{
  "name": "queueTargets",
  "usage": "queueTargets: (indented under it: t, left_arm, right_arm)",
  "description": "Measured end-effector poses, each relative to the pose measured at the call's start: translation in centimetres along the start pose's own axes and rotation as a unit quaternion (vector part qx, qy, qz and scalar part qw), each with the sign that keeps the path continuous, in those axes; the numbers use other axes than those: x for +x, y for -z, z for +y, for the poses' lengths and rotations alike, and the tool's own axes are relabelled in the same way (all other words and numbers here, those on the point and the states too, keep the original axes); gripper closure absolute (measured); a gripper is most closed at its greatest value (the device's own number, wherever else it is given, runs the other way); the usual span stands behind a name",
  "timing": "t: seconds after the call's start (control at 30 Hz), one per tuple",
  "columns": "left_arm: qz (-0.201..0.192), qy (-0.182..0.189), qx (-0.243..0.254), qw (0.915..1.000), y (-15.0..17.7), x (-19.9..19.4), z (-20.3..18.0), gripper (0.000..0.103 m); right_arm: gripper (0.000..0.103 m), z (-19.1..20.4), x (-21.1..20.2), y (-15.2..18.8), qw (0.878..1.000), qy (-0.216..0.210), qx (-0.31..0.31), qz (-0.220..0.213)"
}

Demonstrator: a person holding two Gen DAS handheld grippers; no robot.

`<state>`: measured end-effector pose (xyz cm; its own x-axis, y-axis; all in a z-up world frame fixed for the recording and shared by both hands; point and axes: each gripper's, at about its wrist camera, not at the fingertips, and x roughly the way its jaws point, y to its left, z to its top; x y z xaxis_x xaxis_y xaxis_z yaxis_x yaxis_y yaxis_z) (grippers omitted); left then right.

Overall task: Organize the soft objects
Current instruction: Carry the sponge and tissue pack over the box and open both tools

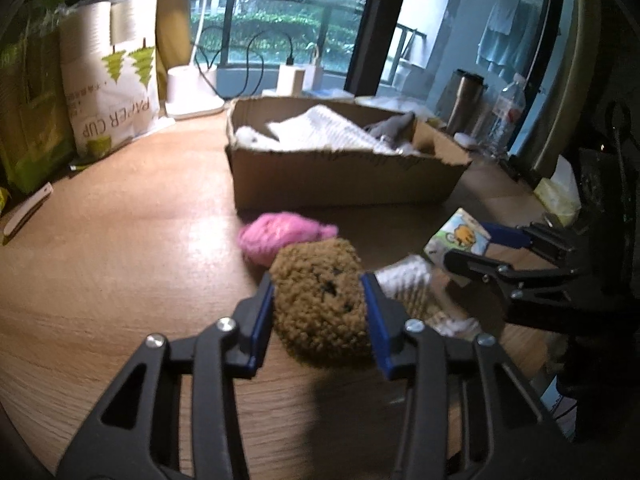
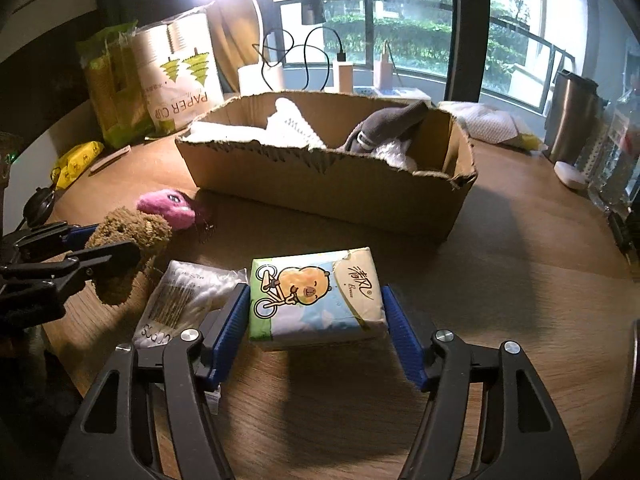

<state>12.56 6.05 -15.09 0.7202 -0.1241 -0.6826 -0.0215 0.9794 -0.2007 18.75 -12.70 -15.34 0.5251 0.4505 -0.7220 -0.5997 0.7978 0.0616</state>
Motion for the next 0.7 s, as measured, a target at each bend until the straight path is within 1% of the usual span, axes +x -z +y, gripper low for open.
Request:
queueTargets:
  t: [0.23,0.7]
  left_arm:
    - [-0.026,0.005,0.008,0.9996,-1.2,-1.6,-0.7,0.06]
    - [-0.054,0.011,0.023,0.9982,-3.6,-3.3,-2.2,0.06]
  right_arm:
    - [0.034,-0.2,-1.4,-0.6,1.0,0.005,0.0,-0.015]
    - [0.034,-1.9,-3.6,-2.0,0.999,0.012,0.01,-0.043]
